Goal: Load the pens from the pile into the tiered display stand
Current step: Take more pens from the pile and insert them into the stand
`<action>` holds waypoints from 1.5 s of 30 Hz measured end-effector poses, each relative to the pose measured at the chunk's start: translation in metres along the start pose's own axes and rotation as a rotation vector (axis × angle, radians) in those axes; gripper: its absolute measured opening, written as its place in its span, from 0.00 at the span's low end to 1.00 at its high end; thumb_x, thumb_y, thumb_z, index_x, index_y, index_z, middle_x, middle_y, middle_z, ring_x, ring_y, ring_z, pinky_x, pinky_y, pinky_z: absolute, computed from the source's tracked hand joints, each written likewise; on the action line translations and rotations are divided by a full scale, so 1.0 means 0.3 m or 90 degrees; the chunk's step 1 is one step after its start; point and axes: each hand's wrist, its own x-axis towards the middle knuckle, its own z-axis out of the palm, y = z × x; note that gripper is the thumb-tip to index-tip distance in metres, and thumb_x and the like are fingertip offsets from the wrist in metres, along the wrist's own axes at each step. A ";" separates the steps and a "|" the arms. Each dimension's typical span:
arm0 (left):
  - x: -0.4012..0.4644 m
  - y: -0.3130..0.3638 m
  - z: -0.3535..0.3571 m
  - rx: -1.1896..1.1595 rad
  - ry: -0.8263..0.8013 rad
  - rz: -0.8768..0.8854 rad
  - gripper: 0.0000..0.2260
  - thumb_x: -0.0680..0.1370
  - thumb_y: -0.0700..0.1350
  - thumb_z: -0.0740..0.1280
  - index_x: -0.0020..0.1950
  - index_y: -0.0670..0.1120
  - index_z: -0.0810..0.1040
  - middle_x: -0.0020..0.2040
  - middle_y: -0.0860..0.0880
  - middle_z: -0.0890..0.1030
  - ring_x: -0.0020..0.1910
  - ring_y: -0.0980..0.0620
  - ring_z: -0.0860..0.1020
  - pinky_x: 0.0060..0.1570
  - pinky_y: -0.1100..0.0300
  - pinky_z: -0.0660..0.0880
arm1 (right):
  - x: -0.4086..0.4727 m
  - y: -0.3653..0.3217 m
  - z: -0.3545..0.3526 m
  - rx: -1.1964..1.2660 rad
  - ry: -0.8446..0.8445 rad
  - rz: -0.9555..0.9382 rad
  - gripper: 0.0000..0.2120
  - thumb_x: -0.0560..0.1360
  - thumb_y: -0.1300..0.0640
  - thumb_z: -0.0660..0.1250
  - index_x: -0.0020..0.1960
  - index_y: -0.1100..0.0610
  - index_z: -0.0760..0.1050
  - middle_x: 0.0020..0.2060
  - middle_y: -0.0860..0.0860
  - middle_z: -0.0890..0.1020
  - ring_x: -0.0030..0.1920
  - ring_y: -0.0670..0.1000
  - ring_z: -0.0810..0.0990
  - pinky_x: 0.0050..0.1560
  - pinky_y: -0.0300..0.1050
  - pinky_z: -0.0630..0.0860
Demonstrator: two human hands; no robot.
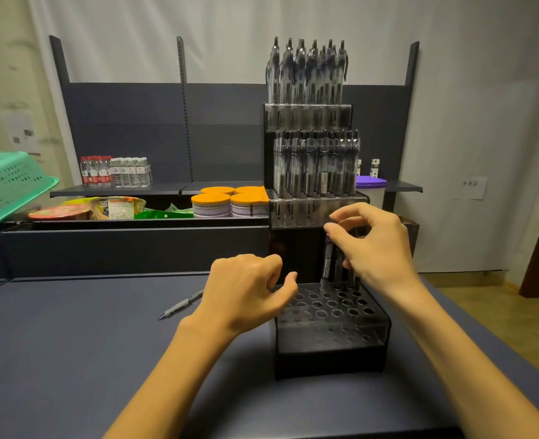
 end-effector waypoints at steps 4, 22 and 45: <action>-0.001 -0.001 -0.002 -0.005 -0.005 -0.001 0.18 0.74 0.58 0.60 0.28 0.51 0.65 0.21 0.55 0.66 0.20 0.57 0.66 0.20 0.63 0.65 | -0.010 0.013 0.010 -0.078 -0.018 -0.024 0.03 0.74 0.54 0.72 0.47 0.51 0.82 0.36 0.41 0.80 0.33 0.40 0.77 0.37 0.40 0.78; 0.050 -0.016 -0.088 -0.212 0.031 -0.109 0.19 0.73 0.58 0.62 0.28 0.49 0.64 0.23 0.52 0.67 0.24 0.50 0.66 0.26 0.53 0.68 | -0.034 -0.026 0.021 -0.016 -0.125 -0.041 0.01 0.74 0.56 0.72 0.44 0.51 0.81 0.34 0.47 0.81 0.31 0.40 0.77 0.32 0.31 0.71; 0.130 0.144 -0.136 -0.287 0.066 0.002 0.18 0.75 0.53 0.64 0.30 0.44 0.68 0.24 0.49 0.68 0.25 0.49 0.68 0.25 0.53 0.67 | -0.084 -0.089 0.089 -0.061 -0.427 -0.009 0.02 0.76 0.56 0.67 0.47 0.55 0.77 0.40 0.49 0.81 0.39 0.44 0.81 0.38 0.39 0.76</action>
